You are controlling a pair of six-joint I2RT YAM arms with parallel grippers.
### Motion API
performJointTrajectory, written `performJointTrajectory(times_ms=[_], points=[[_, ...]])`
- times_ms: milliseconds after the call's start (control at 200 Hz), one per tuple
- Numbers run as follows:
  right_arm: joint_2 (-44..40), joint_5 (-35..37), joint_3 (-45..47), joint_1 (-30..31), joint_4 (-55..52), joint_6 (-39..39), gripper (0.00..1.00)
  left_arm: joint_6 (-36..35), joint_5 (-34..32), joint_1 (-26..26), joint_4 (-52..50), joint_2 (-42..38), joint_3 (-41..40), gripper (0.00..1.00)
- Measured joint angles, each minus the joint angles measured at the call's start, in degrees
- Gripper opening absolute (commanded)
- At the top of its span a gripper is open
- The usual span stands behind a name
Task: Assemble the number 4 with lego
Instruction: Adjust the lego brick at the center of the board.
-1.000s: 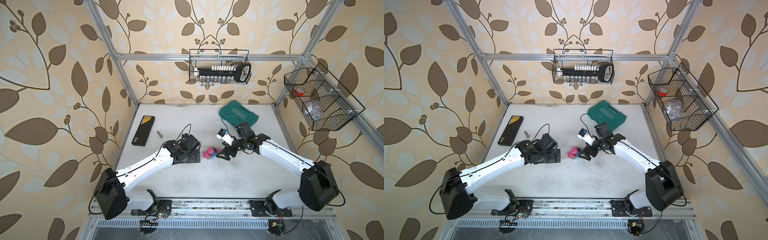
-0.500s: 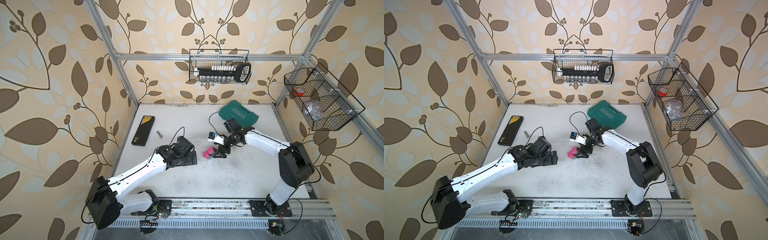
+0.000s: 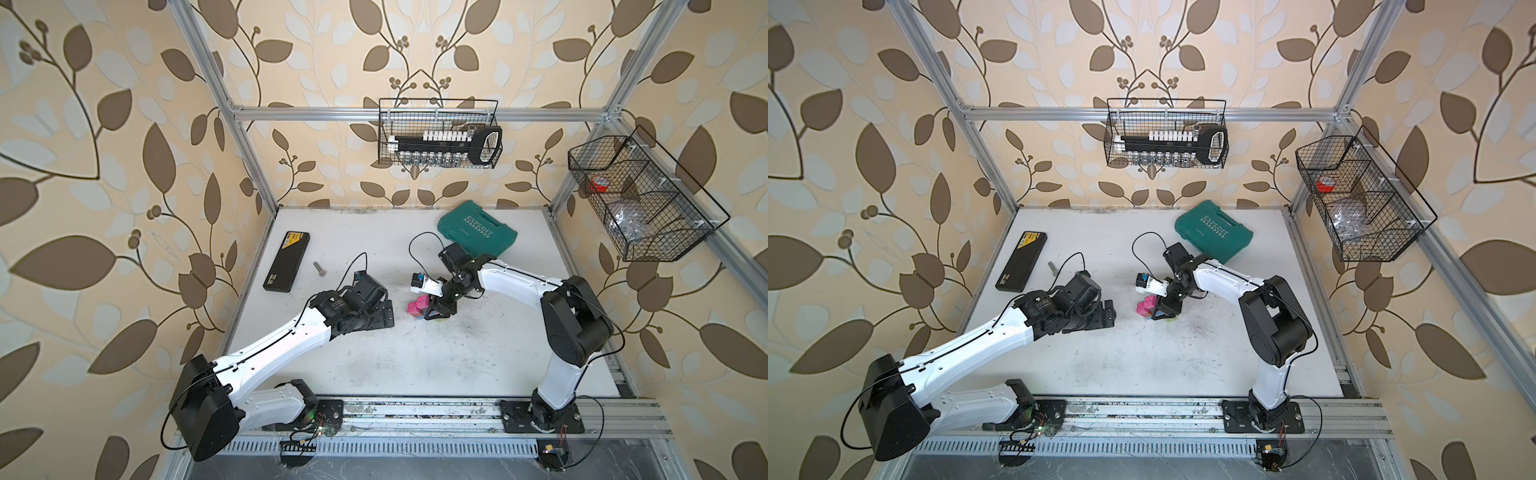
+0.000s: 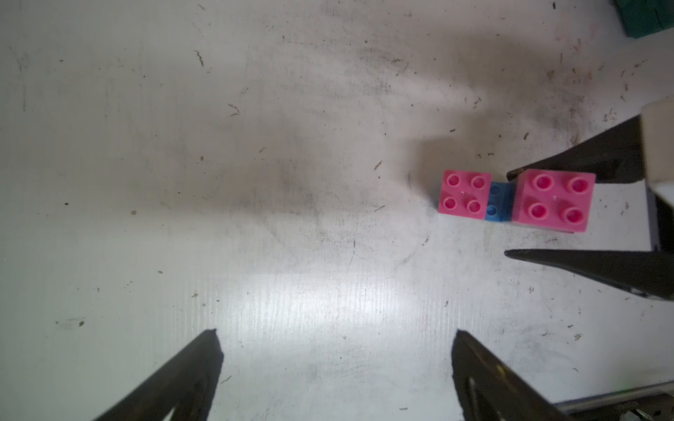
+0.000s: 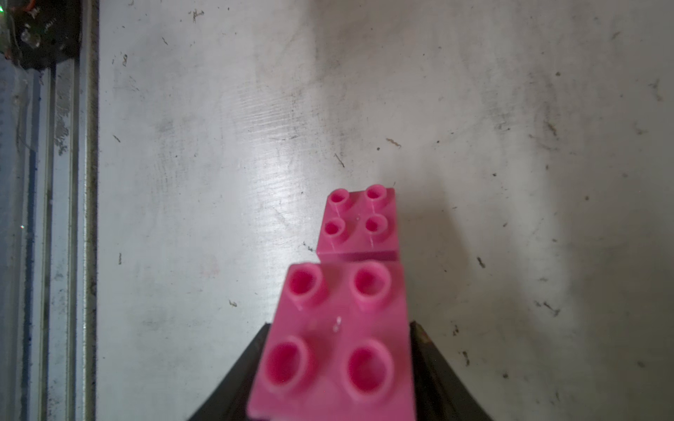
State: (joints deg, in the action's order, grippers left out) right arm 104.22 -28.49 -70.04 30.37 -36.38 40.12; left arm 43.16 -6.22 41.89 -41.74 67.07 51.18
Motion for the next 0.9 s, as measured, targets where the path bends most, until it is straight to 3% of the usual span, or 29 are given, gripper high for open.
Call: performJointTrajectory(times_ms=[195, 350, 655, 900], points=[[0.3, 0.5, -1.1, 0.0, -0.2, -1.5, 0.31, 0.0, 0.0, 0.0, 0.0, 0.0, 0.0, 0.99], [1.9, -0.5, -3.0, -0.2, -1.1, -2.4, 0.29, 0.0, 0.1, -0.4, 0.0, 0.0, 0.0, 0.99], [6.5, -2.4, -5.8, -1.6, -4.1, -4.1, 0.49, 0.0, 0.1, -0.4, 0.0, 0.0, 0.0, 0.99], [8.3, -3.6, -7.6, -3.2, -6.2, -5.5, 0.58, 0.0, 0.2, -0.8, 0.0, 0.0, 0.0, 0.99]])
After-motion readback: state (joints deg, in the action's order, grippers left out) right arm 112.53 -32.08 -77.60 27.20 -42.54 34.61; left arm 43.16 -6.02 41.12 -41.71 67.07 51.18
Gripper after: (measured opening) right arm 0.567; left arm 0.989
